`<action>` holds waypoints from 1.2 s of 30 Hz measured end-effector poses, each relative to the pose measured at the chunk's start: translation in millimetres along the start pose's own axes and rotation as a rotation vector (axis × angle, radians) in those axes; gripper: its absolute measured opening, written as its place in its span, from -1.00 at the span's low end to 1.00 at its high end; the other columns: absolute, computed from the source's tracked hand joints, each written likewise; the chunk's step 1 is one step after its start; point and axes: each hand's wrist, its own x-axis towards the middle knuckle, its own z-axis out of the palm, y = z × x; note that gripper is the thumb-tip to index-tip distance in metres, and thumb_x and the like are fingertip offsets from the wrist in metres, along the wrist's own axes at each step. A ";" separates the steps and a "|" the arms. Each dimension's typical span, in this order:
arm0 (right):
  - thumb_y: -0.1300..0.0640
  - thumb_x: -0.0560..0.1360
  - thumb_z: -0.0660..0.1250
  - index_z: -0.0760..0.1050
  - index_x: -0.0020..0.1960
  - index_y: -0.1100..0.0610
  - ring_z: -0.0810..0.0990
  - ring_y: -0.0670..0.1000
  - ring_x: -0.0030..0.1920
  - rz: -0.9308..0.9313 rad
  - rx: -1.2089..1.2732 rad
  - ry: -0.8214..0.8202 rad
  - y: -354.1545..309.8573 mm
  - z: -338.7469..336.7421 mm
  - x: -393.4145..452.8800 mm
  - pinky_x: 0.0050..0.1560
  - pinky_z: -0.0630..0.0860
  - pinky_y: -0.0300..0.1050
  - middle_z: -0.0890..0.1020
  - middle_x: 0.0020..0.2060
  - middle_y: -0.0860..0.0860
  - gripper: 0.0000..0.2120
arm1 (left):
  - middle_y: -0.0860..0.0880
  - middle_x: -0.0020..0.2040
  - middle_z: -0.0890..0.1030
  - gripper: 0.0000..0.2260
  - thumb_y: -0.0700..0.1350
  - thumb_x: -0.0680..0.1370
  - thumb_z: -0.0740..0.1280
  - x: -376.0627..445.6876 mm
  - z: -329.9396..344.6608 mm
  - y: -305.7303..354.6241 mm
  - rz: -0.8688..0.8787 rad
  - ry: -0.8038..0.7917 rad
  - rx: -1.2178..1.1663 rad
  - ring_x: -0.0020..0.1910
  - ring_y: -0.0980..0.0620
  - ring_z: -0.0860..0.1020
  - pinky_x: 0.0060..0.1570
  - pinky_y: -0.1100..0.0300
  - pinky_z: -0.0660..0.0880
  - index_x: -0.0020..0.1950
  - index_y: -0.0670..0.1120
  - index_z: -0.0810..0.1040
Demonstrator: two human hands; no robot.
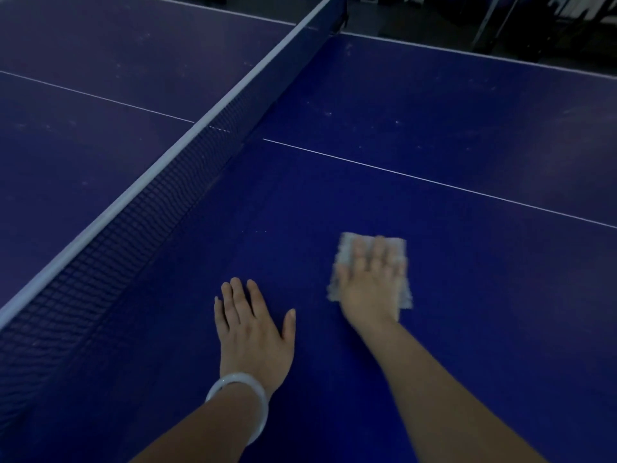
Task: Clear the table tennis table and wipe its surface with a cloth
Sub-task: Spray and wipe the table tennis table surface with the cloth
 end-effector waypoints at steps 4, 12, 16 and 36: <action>-0.13 0.64 0.01 -0.15 0.59 0.07 -0.23 0.20 0.56 -0.315 -0.100 -0.062 -1.2 -5.9 6.3 0.53 -0.18 0.25 -0.15 0.58 0.13 -0.36 | -0.26 0.58 0.00 -0.22 0.31 0.55 -0.25 -0.8 -2.5 0.0 0.000 0.007 -0.029 0.57 -0.18 -0.09 0.54 -0.10 -0.14 0.58 -0.22 -0.02; -0.21 0.57 -0.36 -0.25 0.59 0.04 -0.19 0.19 0.57 0.230 -0.012 -0.052 52.5 -9.2 -71.8 0.53 -0.13 0.24 -0.17 0.58 0.13 -0.35 | -0.26 0.58 -0.05 -0.23 0.30 0.56 -0.23 -0.3 0.7 -3.0 0.005 0.017 -0.052 0.57 -0.19 -0.14 0.53 -0.11 -0.20 0.58 -0.22 -0.07; -0.21 0.59 -0.36 -0.19 0.59 0.08 -0.12 0.22 0.57 0.050 -0.030 -0.014 -12.5 -3.6 -82.2 0.53 -0.17 0.24 -0.10 0.57 0.17 -0.35 | -0.26 0.58 -0.02 -0.33 0.21 0.61 -0.14 -0.7 -2.2 -5.3 0.002 0.043 -0.112 0.57 -0.18 -0.11 0.53 -0.08 -0.21 0.58 -0.21 -0.01; -0.23 0.60 -0.27 -0.09 0.60 0.08 -0.09 0.27 0.56 -0.118 0.017 -0.041 -99.8 2.7 -86.2 0.51 -0.14 0.32 -0.02 0.56 0.23 -0.34 | -0.12 0.60 -0.10 -0.36 0.20 0.60 -0.20 5.7 -4.2 -98.5 -0.030 0.071 -0.139 0.57 -0.05 -0.13 0.46 0.10 -0.27 0.60 -0.13 -0.07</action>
